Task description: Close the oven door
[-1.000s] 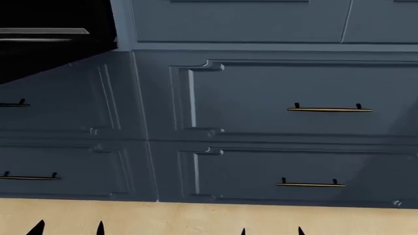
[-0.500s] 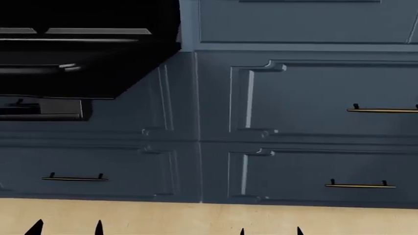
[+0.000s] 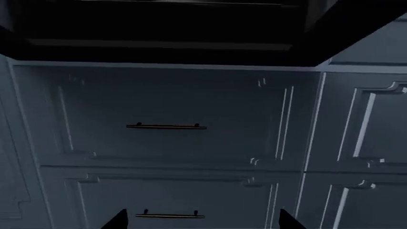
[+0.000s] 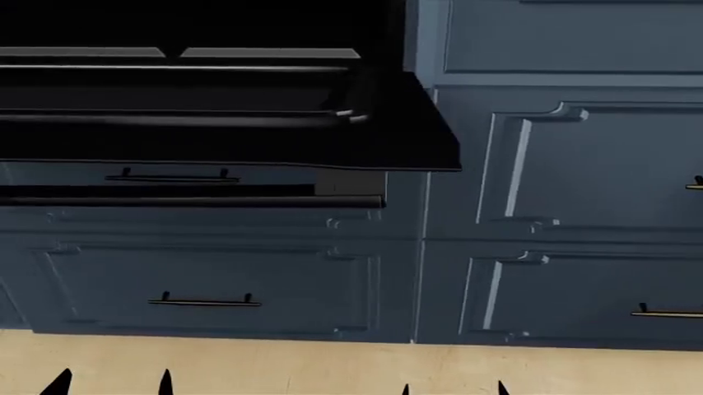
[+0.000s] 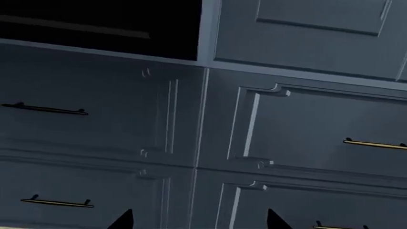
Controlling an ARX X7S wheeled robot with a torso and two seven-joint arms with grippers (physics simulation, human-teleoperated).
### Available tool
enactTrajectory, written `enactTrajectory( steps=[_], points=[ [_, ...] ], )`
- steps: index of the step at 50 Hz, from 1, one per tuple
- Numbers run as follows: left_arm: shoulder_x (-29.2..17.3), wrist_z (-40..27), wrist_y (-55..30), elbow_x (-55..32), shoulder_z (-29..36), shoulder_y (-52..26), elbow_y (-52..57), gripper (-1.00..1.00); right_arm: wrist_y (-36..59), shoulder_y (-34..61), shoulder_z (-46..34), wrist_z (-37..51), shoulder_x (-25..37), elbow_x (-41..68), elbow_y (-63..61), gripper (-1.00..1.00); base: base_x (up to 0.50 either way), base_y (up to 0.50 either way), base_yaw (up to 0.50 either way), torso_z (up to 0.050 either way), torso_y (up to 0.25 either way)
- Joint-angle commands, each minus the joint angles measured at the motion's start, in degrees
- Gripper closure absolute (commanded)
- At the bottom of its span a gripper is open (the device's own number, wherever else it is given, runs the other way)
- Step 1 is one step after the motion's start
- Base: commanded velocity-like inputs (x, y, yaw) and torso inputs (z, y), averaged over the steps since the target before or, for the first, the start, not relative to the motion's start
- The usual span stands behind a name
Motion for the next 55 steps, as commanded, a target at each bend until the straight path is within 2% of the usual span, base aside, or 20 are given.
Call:
enactTrajectory(
  steps=[1,35,55],
  points=[
    [-0.27,-0.16,0.17,-0.44,0.27,-0.01,-0.01,-1.00,0.36,-0.04,-0.44,0.36,0.32,0.00,-0.34,-1.00,0.00,0.46,0.00,0.000,0.000],
    [-0.86,-1.42,0.51,-0.76,0.97,-0.21,-0.10,-1.00,-0.14,0.39,-1.34,1.09,0.87,0.51,0.29,-1.00,0.00,0.47,0.00,0.000,0.000],
    [-1.26,-1.91,0.52,-0.97,1.56,-0.33,-0.08,-1.00,-1.21,0.37,-1.18,1.05,1.21,2.11,0.24,-1.00,0.06,0.04,0.00,0.000,0.000]
  ],
)
